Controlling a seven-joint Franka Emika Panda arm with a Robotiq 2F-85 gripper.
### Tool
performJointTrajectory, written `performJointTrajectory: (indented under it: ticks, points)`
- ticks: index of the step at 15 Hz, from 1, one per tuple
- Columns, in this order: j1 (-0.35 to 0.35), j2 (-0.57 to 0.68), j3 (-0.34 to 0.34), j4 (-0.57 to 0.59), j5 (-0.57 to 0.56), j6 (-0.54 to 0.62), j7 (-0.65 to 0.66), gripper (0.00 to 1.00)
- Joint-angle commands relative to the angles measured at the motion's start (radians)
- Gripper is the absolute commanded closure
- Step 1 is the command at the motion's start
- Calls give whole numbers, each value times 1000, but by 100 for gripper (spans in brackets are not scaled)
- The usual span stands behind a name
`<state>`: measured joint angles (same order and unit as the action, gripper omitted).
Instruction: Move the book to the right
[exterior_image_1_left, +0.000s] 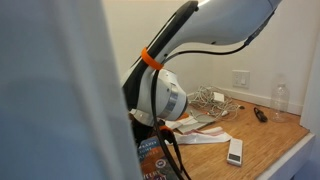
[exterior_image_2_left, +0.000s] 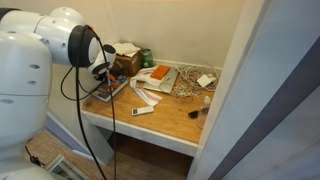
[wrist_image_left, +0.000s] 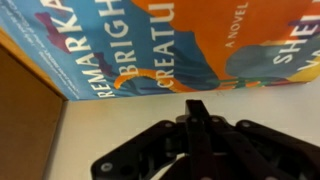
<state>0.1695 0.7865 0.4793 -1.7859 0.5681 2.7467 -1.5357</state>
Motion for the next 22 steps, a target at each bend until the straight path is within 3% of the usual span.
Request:
performJointTrajectory:
  ticks: [1,9,15,22]
  points:
    - [7,64,15,57,-95,38,94,100]
    - [-3,123,39,103,-247,40,219,100]
    - [18,97,-15,96,-388,-89,327,100]
    - [10,38,-64,89,-470,-226,389,100]
